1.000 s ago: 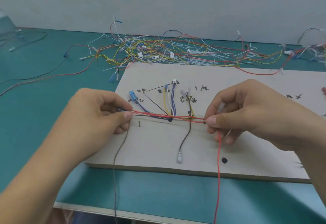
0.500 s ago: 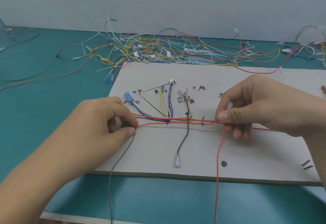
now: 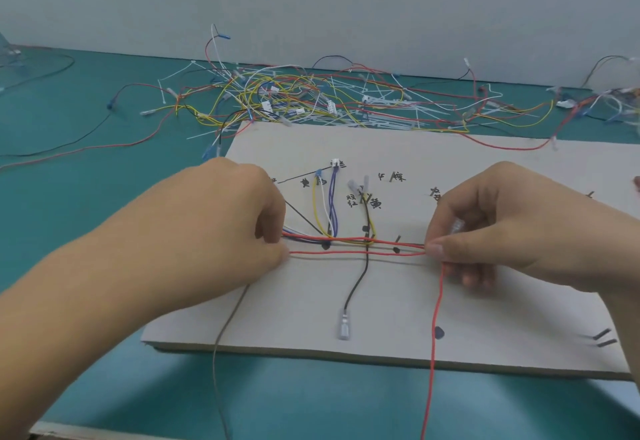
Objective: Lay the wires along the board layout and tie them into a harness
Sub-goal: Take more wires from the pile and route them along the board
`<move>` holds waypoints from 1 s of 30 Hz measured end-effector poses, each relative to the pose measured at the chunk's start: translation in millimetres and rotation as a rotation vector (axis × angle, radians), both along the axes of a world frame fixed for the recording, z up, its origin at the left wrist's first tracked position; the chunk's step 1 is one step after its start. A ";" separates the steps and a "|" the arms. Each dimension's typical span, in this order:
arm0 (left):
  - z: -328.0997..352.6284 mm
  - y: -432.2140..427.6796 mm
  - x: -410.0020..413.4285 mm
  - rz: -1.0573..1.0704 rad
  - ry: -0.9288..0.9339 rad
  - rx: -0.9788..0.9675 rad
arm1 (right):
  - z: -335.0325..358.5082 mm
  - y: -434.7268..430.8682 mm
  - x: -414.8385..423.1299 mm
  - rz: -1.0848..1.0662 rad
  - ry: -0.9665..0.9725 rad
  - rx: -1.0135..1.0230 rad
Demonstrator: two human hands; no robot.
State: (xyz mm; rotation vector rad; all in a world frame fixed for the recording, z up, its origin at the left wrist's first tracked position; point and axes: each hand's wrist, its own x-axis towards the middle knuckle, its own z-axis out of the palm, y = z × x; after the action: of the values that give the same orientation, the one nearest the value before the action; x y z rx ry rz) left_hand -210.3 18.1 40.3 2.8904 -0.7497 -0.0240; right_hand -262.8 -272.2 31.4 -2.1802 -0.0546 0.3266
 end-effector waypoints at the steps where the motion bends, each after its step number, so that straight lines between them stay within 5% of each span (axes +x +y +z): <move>1: 0.4 -1.9 1.8 -0.020 -0.007 0.013 | -0.1 0.3 0.2 0.000 0.002 -0.005; 10: -5.8 -29.5 25.6 -0.339 0.168 -0.144 | 1.0 -1.1 0.2 0.001 -0.005 0.020; 20: -24.4 -16.5 42.5 -0.299 0.497 -0.531 | -1.8 2.6 1.4 0.018 0.005 0.060; 30: -32.3 -19.4 40.3 -0.323 0.402 -0.495 | -5.2 -2.1 0.6 0.051 0.054 0.113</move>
State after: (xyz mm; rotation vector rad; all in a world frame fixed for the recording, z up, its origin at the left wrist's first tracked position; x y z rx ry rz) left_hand -170.0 -1.4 8.0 2.1813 -0.9664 -0.3854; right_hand -262.2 -274.3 26.2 -2.0599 -0.0961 0.4012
